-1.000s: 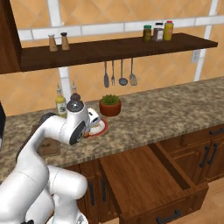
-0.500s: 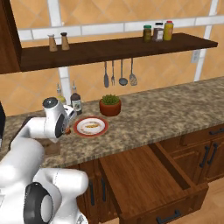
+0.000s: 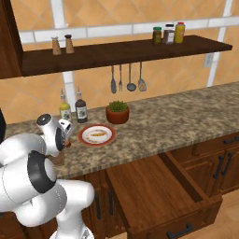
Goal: Pick up the knife from the drawer and place it on the cutting board. Then place the meat from the plate to the cutting board.
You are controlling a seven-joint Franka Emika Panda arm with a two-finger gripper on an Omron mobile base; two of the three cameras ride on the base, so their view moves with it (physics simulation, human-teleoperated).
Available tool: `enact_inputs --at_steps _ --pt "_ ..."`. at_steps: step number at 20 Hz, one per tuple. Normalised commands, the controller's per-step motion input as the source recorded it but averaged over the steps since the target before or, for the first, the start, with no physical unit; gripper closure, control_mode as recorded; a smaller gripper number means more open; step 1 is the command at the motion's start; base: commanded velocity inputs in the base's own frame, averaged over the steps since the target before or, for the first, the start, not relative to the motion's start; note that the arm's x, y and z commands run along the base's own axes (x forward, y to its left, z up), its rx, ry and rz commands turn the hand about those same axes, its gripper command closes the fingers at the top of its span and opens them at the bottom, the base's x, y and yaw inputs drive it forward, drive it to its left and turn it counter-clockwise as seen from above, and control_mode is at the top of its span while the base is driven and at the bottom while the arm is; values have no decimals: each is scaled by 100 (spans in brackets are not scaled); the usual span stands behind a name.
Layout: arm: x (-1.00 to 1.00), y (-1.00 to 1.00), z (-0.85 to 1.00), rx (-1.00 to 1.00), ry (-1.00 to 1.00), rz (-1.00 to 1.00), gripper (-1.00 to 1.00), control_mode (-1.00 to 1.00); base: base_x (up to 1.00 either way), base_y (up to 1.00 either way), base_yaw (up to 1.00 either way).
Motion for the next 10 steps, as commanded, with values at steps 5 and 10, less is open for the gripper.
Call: enact_inputs --at_steps 5,10 --pt "43 24 -51 0 0 -6 100 -100 0 0 0" --pt "21 66 -25 0 1 -12 100 -100 0 0 0"
